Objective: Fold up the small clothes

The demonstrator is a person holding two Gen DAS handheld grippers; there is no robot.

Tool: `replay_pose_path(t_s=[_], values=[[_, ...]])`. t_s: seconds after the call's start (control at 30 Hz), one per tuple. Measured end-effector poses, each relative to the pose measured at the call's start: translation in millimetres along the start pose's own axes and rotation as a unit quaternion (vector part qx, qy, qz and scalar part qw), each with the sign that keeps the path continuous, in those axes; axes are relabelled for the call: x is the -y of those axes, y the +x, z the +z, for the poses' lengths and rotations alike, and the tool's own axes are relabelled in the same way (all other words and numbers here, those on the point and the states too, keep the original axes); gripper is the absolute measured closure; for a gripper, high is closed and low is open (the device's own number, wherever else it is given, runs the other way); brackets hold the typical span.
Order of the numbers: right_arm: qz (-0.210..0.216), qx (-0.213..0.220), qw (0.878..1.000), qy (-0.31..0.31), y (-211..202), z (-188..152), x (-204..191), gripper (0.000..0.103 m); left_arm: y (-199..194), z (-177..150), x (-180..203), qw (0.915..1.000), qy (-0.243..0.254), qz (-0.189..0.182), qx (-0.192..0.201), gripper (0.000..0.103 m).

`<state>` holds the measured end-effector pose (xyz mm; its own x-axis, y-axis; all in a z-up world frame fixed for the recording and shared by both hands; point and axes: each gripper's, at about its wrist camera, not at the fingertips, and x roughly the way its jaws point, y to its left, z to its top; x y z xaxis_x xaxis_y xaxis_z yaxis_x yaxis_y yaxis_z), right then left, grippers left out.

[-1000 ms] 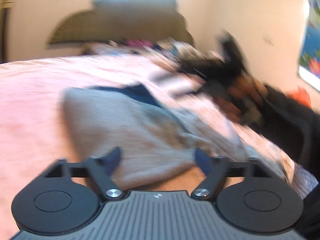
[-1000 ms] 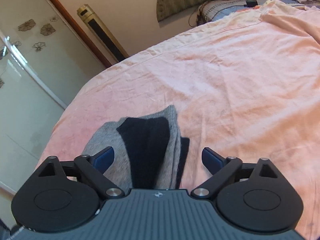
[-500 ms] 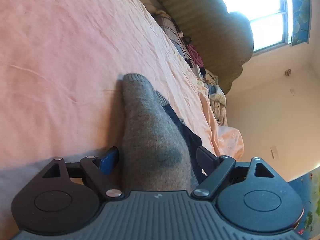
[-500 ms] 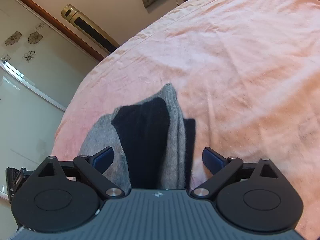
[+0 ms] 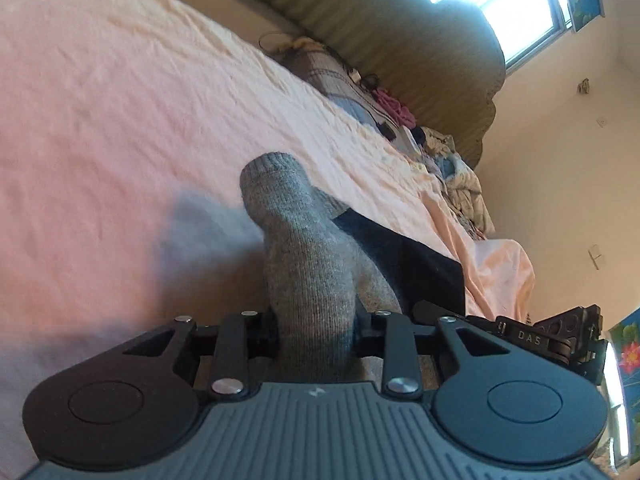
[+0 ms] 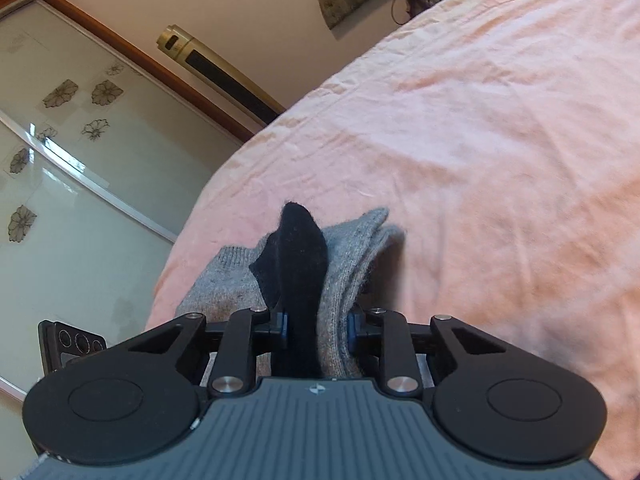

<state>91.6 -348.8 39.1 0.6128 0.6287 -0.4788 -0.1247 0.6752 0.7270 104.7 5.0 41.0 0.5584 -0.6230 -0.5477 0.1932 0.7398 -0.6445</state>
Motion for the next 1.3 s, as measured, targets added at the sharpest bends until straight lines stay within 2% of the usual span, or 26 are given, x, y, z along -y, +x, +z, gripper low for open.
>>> replay_pose_path(t_s=[0.07, 0.1, 0.17, 0.2, 0.23, 0.27, 0.3, 0.33, 0.4, 0.47, 0.5, 0.57, 0.63, 0.67, 0.73, 0.8, 0.87, 0.9, 0.93, 1.03, 1.1, 1.17, 1.2, 1.23, 1.27, 1.3], values=[[0.01, 0.013, 1.0, 0.008, 18, 9, -9, 0.073, -4, 20, -1, 0.9985, 0.028, 0.043, 0.021, 0.069], [0.003, 0.017, 1.0, 0.013, 29, 11, -11, 0.068, -3, 25, -3, 0.997, 0.045, 0.06, 0.02, 0.063], [-0.034, 0.003, 0.999, 0.026, 42, 9, -15, 0.055, -2, 26, -17, 0.9948, 0.026, 0.098, -0.004, 0.06], [-0.045, -0.005, 0.999, 0.026, 42, 5, -18, 0.043, -9, 22, -22, 0.9941, 0.014, 0.108, -0.005, 0.06], [-0.041, -0.013, 0.999, 0.017, 38, -3, -20, 0.035, -23, 13, -27, 0.995, 0.014, 0.098, 0.008, 0.059], [-0.031, -0.021, 0.999, 0.004, 30, -12, -22, 0.032, -39, 0, -27, 0.995, 0.03, 0.092, 0.025, 0.059], [-0.026, -0.031, 0.999, -0.009, 20, -24, -24, 0.029, -55, -14, -21, 0.9916, 0.062, 0.105, 0.044, 0.058], [-0.027, -0.038, 0.999, -0.02, 11, -33, -24, 0.028, -71, -33, -13, 0.984, 0.108, 0.126, 0.065, 0.048], [-0.027, -0.052, 0.998, -0.03, -12, -55, -19, 0.028, -96, -79, 7, 0.9571, 0.219, 0.163, 0.097, 0.032], [-0.038, -0.053, 0.997, -0.033, -30, -73, -16, 0.028, -109, -130, 26, 0.923, 0.325, 0.174, 0.109, 0.031], [-0.045, -0.047, 0.997, -0.041, -38, -80, -18, 0.031, -112, -148, 31, 0.9108, 0.357, 0.176, 0.109, 0.031], [-0.055, -0.029, 0.996, -0.07, -48, -89, -29, 0.035, -109, -171, 38, 0.8933, 0.399, 0.183, 0.095, 0.031], [-0.058, -0.027, 0.991, -0.118, -48, -95, -47, 0.036, -99, -175, 43, 0.8848, 0.412, 0.199, 0.088, 0.031], [-0.054, -0.036, 0.989, -0.133, -44, -97, -53, 0.037, -94, -172, 42, 0.8864, 0.405, 0.207, 0.087, 0.031], [-0.068, -0.063, 0.982, -0.163, -28, -98, -63, 0.044, -86, -162, 39, 0.8955, 0.381, 0.215, 0.084, 0.033], [-0.102, -0.079, 0.975, -0.18, -12, -100, -64, 0.046, -81, -161, 37, 0.8971, 0.375, 0.218, 0.084, 0.043], [-0.103, -0.093, 0.975, -0.175, -3, -102, -59, 0.055, -76, -162, 34, 0.8957, 0.376, 0.223, 0.08, 0.065], [-0.103, -0.099, 0.975, -0.173, 1, -104, -57, 0.068, -74, -161, 32, 0.8982, 0.374, 0.219, 0.075, 0.09], [-0.101, -0.1, 0.975, -0.17, 4, -105, -54, 0.084, -73, -160, 30, 0.9016, 0.368, 0.215, 0.073, 0.093], [-0.072, -0.091, 0.981, -0.153, -13, -102, -53, 0.086, -89, -158, 28, 0.9067, 0.353, 0.211, 0.095, 0.095], [-0.068, -0.087, 0.982, -0.154, -24, -105, -51, 0.087, -94, -154, 20, 0.9129, 0.341, 0.207, 0.085, 0.095], [-0.087, -0.105, 0.979, -0.149, -15, -113, -36, 0.089, -87, -155, 10, 0.9204, 0.326, 0.205, 0.066, 0.095], [-0.075, -0.095, 0.983, -0.141, -16, -114, -32, 0.091, -86, -156, 9, 0.919, 0.329, 0.207, 0.065, 0.095], [-0.072, -0.092, 0.985, -0.131, -17, -112, -32, 0.088, -88, -157, 13, 0.9176, 0.336, 0.203, 0.062, 0.095], [-0.064, -0.091, 0.986, -0.121, -20, -109, -33, 0.084, -93, -156, 16, 0.9221, 0.337, 0.183, 0.052, 0.095], [-0.054, -0.087, 0.989, -0.111, -25, -104, -35, 0.069, -101, -154, 16, 0.9302, 0.331, 0.154, 0.041, 0.091]])
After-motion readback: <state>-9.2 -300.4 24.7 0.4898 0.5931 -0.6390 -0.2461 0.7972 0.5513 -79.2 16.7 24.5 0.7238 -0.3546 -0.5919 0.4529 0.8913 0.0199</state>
